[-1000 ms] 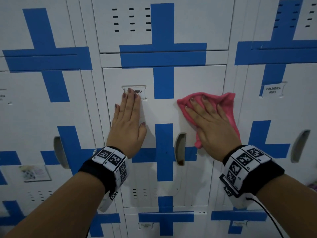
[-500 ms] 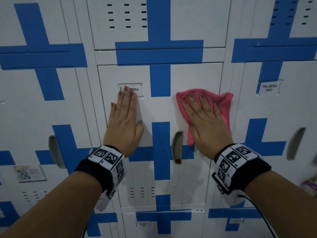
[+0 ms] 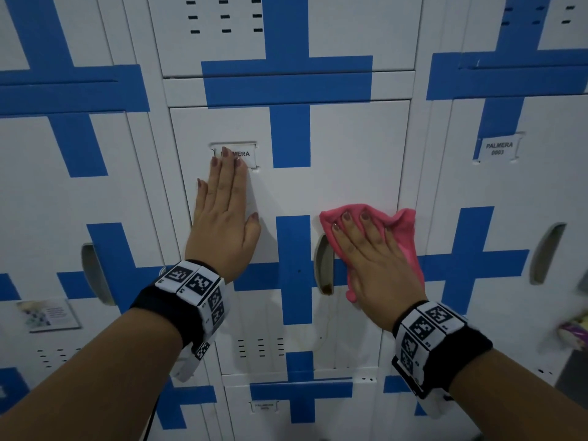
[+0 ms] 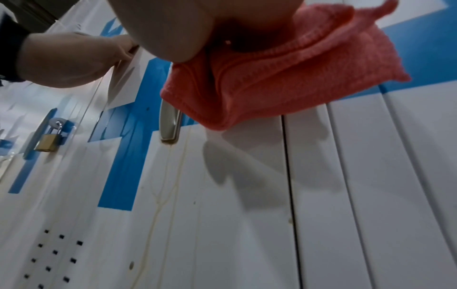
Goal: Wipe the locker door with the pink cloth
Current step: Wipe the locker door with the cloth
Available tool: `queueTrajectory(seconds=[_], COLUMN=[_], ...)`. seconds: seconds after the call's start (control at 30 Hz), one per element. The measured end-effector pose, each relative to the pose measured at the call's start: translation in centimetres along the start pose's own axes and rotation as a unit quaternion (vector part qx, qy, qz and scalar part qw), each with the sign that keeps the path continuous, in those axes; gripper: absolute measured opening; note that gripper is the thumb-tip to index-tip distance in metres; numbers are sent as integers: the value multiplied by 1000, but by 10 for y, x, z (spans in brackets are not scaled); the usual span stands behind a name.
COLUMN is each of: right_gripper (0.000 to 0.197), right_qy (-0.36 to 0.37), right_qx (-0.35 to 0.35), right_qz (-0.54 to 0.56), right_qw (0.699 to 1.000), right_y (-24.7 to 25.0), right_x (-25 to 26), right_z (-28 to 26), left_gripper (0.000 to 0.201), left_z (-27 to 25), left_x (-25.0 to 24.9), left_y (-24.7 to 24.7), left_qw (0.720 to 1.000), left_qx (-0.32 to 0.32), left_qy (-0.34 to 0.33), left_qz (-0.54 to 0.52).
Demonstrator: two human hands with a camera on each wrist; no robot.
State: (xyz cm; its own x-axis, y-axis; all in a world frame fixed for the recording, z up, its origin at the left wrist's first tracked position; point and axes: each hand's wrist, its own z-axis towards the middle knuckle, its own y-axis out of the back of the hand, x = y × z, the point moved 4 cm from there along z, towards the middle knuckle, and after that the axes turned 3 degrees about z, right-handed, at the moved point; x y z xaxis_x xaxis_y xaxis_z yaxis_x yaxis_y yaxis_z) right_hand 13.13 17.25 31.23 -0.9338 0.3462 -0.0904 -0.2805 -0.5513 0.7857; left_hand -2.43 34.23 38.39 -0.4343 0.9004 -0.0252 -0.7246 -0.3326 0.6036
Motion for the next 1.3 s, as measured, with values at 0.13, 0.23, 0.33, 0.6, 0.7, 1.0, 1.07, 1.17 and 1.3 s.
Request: queueTrajectory(seconds=[0.13,0.23,0.33,0.6,0.7,1.0,1.07,1.17,1.3], right_gripper=[102,110,110,62,63,93,102,89,70], right_qy=[-2,-9,-6,-100,-104,-67,-58,-48,-55], right_qx=[-2,9,11,-122,-141,-11,26,15,4], right_qz=[9,-2,4,239,151,26,-1,5,14], right_qw=[1000,1000,1000,958,973,997,998,999,998], right_y=[-3,-7,-11,24,34,12,-1,-8,-13], right_x=[1,0,-2,-14,-15,0,7,15,17], right_z=[-2,-7,-13,-2,22,4,-7,-19,-27], left_gripper=[72,72,72,72,72,72,73,73,73], left_z=[0,0,0,0,0,0,0,0,0], left_x=[0,1,1,1,1,0,0,0,-1], left_y=[1,1,1,1,1,1,1,1,1], left_qw=[1000,1000,1000,1000,1000,1000,1000,1000,1000], left_qx=[0,2,2,1,-6,-11,-12,-15,-16], left_qy=[-2,-2,-3,-5,-6,-3,-3,-5,-3], left_qz=[2,5,4,-3,-3,-5,-4,-3,3])
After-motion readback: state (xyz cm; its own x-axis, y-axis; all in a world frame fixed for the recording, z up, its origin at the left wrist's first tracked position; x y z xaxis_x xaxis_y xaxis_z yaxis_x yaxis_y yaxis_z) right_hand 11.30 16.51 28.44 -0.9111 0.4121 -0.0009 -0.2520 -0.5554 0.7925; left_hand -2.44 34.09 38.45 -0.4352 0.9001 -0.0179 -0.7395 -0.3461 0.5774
